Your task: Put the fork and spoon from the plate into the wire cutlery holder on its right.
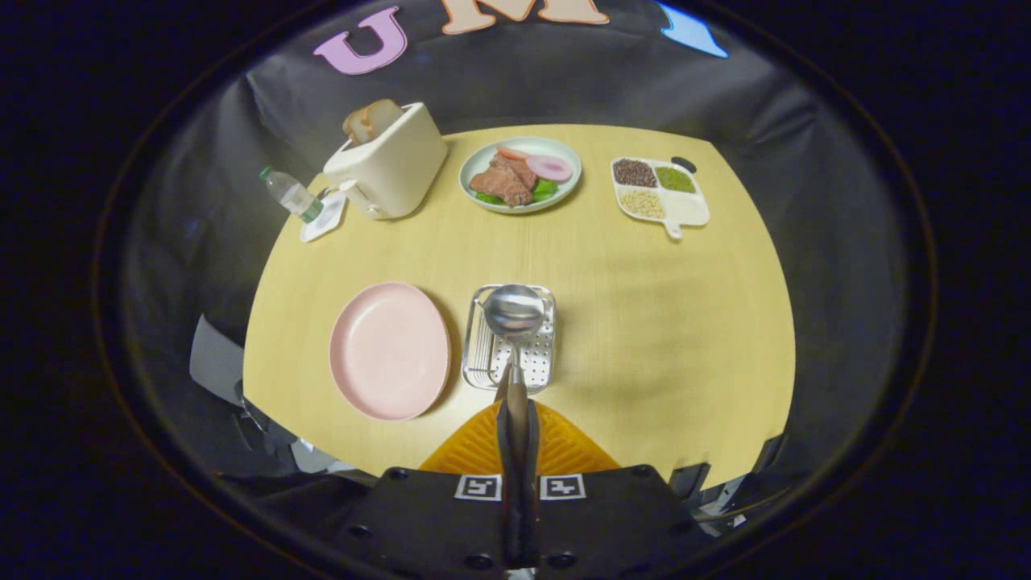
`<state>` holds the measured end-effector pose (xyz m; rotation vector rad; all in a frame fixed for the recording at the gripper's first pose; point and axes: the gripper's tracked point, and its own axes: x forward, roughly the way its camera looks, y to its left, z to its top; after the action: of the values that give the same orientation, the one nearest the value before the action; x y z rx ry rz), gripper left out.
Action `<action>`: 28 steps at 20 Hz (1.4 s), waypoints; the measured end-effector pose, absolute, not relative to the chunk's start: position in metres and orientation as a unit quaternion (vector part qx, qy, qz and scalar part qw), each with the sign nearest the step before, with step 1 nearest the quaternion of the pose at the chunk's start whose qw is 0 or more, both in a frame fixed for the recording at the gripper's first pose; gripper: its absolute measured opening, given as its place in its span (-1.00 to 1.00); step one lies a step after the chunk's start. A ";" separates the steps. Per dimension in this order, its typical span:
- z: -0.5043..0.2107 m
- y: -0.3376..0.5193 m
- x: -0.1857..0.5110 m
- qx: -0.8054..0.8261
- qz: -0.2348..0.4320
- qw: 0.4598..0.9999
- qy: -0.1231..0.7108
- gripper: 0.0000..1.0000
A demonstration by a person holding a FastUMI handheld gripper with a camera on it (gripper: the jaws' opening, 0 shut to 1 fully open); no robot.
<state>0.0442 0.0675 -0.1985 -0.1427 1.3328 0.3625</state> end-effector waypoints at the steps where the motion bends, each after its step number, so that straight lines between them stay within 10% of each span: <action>1: -0.200 0.065 0.043 -0.075 0.165 0.758 0.626 -0.93; 15: -0.211 0.066 0.052 -0.124 0.172 0.687 0.695 -0.73; 18: -0.206 0.073 0.060 -0.122 0.179 0.700 0.680 -0.19; 22: -0.201 0.076 0.066 -0.120 0.179 0.722 0.658 1.00; 28: -0.185 0.075 0.066 -0.096 0.186 0.758 0.617 0.99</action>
<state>0.0665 0.0750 -0.1853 -0.2093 1.3443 0.4054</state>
